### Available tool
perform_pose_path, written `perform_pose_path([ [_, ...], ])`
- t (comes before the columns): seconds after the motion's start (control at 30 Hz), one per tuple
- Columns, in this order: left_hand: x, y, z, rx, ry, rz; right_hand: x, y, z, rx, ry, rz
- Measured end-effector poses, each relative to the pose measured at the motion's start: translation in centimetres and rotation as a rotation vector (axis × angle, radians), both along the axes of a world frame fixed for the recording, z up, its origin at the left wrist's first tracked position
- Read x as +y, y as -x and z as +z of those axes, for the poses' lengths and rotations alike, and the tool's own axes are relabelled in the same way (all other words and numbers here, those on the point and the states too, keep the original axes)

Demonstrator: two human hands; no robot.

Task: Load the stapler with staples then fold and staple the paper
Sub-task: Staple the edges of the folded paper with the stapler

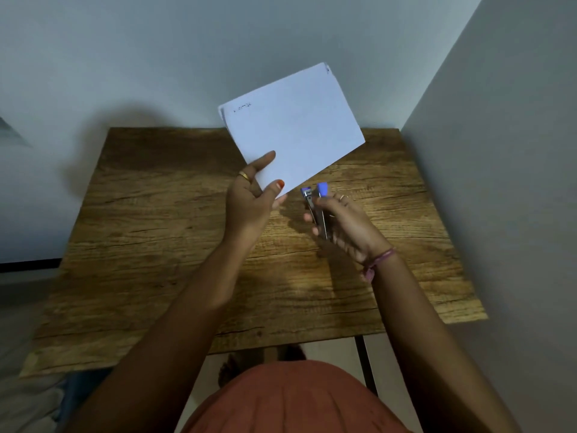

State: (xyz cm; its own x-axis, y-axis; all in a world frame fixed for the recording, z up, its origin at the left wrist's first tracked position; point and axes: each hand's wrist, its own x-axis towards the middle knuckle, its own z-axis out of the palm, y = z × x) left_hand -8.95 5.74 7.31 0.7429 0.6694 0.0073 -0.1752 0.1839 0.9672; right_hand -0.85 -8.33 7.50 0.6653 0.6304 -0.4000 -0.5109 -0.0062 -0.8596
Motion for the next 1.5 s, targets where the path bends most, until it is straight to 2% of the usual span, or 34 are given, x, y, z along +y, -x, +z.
perform_pose_path([
  [0.17,-0.6,-0.1,0.5,0.063,-0.135,-0.04,-0.1,0.7,1.5,-0.003,-0.107,0.001],
  [0.3,-0.6,0.2,0.9,0.182,-0.388,-0.028,0.0,1.1,1.9,0.05,-0.168,-0.051],
  [0.47,-1.8,0.3,2.5,0.17,-0.349,-0.128,0.6,1.6,2.0,0.088,-0.23,-0.033],
  [0.8,-2.1,0.3,2.8,0.159,-0.383,-0.123,1.0,2.1,2.0,0.138,-0.271,-0.003],
  [1.13,-1.9,0.8,3.9,0.176,-0.453,-0.181,0.8,1.9,1.7,0.095,-0.152,0.003],
  [1.2,-1.6,0.8,4.0,0.125,-0.402,-0.206,0.9,2.1,1.7,0.093,-0.15,-0.005],
  [1.37,-2.4,0.7,2.5,-0.144,-0.088,-0.185,1.3,2.4,2.2,0.086,-0.174,-0.009],
  [1.43,-2.9,0.6,1.5,-0.111,0.015,-0.131,1.3,2.4,2.2,0.088,-0.199,-0.01],
  [1.5,-3.5,0.7,0.9,-0.038,0.036,-0.128,1.6,2.6,2.2,0.096,-0.217,-0.013],
])
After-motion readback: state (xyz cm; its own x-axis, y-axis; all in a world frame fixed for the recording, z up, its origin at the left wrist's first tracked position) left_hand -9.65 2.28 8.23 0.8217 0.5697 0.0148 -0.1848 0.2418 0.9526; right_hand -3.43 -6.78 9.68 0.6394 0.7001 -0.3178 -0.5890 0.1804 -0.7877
